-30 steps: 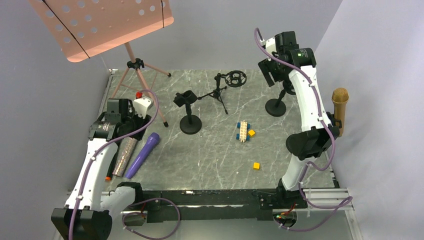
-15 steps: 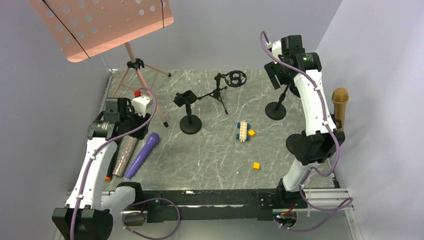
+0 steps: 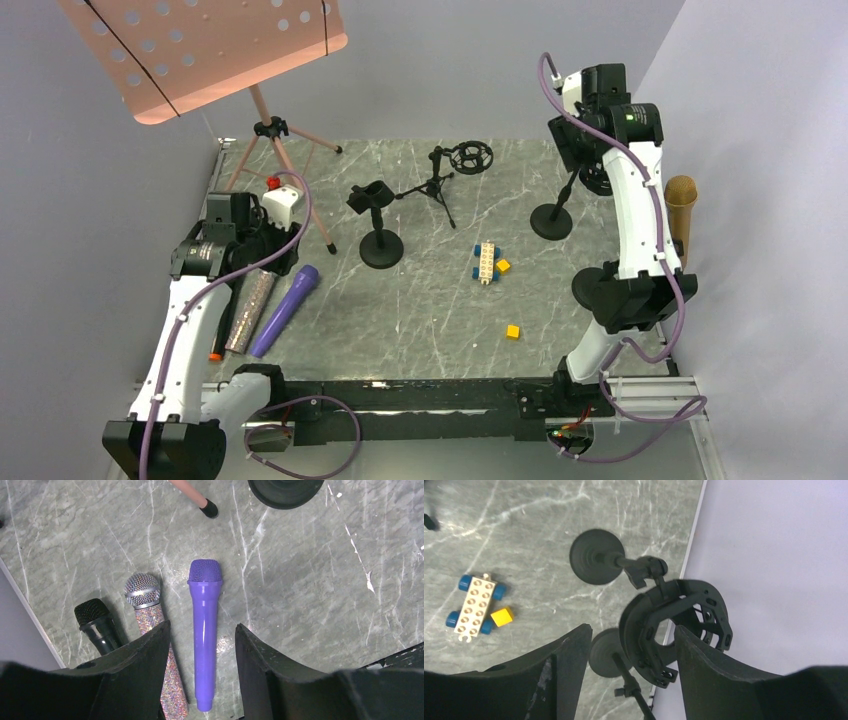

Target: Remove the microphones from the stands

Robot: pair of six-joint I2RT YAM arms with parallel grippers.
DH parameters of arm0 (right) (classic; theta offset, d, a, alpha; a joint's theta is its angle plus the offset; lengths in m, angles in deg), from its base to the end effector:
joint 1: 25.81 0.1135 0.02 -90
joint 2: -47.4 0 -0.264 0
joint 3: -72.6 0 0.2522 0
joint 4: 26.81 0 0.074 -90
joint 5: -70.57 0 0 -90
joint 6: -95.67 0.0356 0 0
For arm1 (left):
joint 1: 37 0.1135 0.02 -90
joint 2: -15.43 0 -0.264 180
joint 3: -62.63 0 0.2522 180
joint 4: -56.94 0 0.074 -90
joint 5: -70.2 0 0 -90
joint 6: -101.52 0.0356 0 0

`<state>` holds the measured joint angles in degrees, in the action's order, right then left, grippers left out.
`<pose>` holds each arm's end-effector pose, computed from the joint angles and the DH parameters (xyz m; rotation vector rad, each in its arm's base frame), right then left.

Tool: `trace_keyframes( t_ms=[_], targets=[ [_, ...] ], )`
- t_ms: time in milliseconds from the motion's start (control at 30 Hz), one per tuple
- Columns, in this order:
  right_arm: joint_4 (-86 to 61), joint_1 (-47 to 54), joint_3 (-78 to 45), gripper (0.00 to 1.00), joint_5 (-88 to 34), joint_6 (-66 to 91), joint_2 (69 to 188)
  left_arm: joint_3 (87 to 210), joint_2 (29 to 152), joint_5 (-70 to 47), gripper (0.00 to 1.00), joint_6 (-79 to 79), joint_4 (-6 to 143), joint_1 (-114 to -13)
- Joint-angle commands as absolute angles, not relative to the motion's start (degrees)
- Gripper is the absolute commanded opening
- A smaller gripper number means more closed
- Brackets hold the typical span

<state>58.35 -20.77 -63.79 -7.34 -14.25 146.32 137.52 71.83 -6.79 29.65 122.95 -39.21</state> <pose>0.3337 0.0219 0.4473 -0.4244 2.3746 -0.3739 0.1860 -0.0152 0.3332 0.5229 2.3188 -0.1403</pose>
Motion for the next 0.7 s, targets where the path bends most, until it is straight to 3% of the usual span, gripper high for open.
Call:
trace_keyframes(
  t_ms=[0, 133, 267, 367, 500, 667],
  targets=[
    [62.45, -23.21, -63.21, 0.62, -4.53, -12.99, 146.84, 140.13, 71.34, -4.74, 0.55, 28.8, 123.17, -38.93],
    [63.11, -24.58, -62.33, 0.6, -6.16, -12.76, 147.78, 140.5, 71.33, -4.53, 0.55, 28.84, 123.21, -38.96],
    [63.17, -25.27, -63.05, 0.49, -9.15, -13.4, 148.84, 141.33, 71.0, -4.33, 0.55, 29.1, 123.32, -38.95],
    [62.94, -25.2, -63.95, 0.33, -13.2, -14.38, 149.15, 141.48, 70.03, -4.22, 0.55, 29.5, 122.74, -39.0],
    [62.71, -25.19, -64.82, 0.01, -16.23, -15.26, 148.91, 141.03, 68.14, -3.44, 0.55, 30.13, 120.92, -38.96],
    [57.82, -24.45, -65.08, 0.0, -19.95, -17.5, 144.63, 141.96, 66.79, -1.45, 0.56, 29.47, 119.75, -39.02]
  ],
)
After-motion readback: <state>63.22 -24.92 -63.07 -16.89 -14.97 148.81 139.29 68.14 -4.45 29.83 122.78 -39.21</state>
